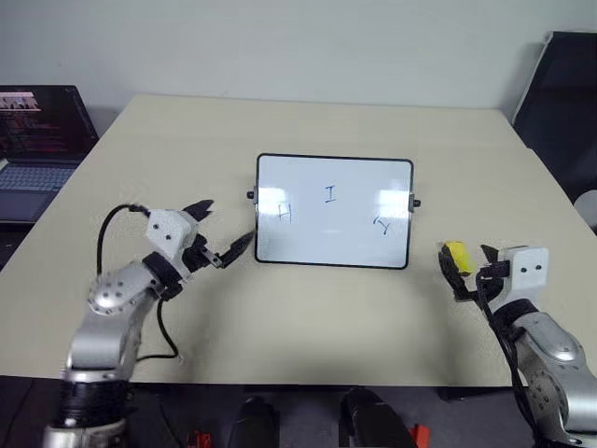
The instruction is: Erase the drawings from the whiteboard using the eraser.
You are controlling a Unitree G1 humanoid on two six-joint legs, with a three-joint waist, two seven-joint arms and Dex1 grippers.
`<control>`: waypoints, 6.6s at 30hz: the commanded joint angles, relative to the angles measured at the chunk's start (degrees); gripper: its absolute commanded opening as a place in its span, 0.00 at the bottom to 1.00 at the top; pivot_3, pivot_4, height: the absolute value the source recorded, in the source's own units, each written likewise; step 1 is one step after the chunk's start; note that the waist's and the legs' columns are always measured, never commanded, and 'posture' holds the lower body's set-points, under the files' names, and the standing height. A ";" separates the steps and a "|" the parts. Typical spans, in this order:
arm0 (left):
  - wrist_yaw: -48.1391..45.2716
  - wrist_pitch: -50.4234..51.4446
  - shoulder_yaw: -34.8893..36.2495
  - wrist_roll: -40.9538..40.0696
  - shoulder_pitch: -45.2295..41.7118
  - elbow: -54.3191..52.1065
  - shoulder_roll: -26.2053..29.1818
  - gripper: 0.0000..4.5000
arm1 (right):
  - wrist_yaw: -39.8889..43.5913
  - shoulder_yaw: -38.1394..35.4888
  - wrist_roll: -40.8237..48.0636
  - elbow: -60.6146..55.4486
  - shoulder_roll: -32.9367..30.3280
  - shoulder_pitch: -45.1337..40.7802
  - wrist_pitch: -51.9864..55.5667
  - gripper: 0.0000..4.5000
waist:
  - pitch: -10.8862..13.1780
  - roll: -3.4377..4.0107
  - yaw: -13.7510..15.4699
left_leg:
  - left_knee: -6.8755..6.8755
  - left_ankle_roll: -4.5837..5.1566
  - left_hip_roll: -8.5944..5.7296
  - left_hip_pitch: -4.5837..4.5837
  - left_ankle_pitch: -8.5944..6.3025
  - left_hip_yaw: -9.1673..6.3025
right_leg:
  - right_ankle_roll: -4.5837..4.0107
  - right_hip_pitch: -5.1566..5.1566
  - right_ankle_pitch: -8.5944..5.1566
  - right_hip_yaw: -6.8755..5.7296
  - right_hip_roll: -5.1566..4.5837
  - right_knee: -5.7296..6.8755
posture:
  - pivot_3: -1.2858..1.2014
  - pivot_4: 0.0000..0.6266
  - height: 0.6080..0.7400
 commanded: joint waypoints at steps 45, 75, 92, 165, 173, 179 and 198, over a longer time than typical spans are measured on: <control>-31.26 7.87 -17.60 -3.24 -28.25 5.79 -1.36 1.00 | -5.53 -1.29 -1.91 18.84 -2.37 -19.85 18.68 0.48 | 0.11 0.16 -0.35 | 0.01 0.03 0.00 -0.07 0.00 -0.08 | 0.21 0.00 0.05 -0.08 0.04 0.10 | 0.52 0.24 1.00; -16.03 19.68 -10.00 -5.44 -7.00 -10.88 4.19 1.00 | 0.94 16.03 -2.56 -9.71 -6.73 -13.72 17.28 0.25 | 0.17 0.21 -0.17 | 0.42 0.04 0.03 -0.02 0.01 -0.15 | 0.00 0.08 0.00 -0.14 0.02 0.15 | 0.52 0.24 1.00; -19.54 13.56 -11.42 -4.69 -10.88 -3.47 1.10 1.00 | -2.40 25.62 -16.25 9.00 -0.23 -25.58 9.91 0.25 | 0.18 0.21 -0.02 | 0.04 0.05 0.04 -0.09 0.01 -0.18 | 0.12 -0.01 0.02 -0.24 0.04 0.13 | 0.52 0.24 1.00; 1.39 20.89 3.14 -9.24 4.00 -13.22 -2.33 1.00 | 10.60 15.87 -8.55 1.37 6.20 -18.23 -3.19 0.24 | 0.18 0.12 -1.16 | -0.14 0.01 0.05 -0.12 -0.03 -0.27 | 0.25 -0.03 -0.16 -0.34 0.03 0.09 | 0.52 0.24 1.00; 3.28 23.14 3.16 -9.92 4.09 -15.90 -1.61 1.00 | 12.53 16.90 -8.25 3.03 4.57 -18.38 -4.20 0.24 | 0.17 0.12 -1.24 | 0.03 0.00 0.03 -0.05 -0.01 -0.27 | -0.07 0.08 -0.22 -0.32 0.01 0.11 | 0.52 0.24 1.00; 3.56 23.31 2.45 -9.68 3.05 -15.82 -1.46 1.00 | 12.55 18.21 -8.91 4.51 4.19 -19.72 -4.85 0.24 | 0.17 0.12 -1.22 | 0.00 0.00 0.04 -0.05 -0.01 -0.27 | -0.08 0.07 -0.22 -0.33 0.01 0.10 | 0.52 0.24 1.00; 1.12 22.37 0.18 -8.58 1.59 -14.33 -0.30 1.00 | 13.41 26.12 -15.51 8.18 0.18 -28.46 3.01 0.24 | 0.18 0.12 -0.33 | -0.09 -0.02 0.04 -0.11 -0.04 -0.33 | 0.11 0.06 -0.10 -0.42 0.01 0.09 | 0.52 0.24 1.00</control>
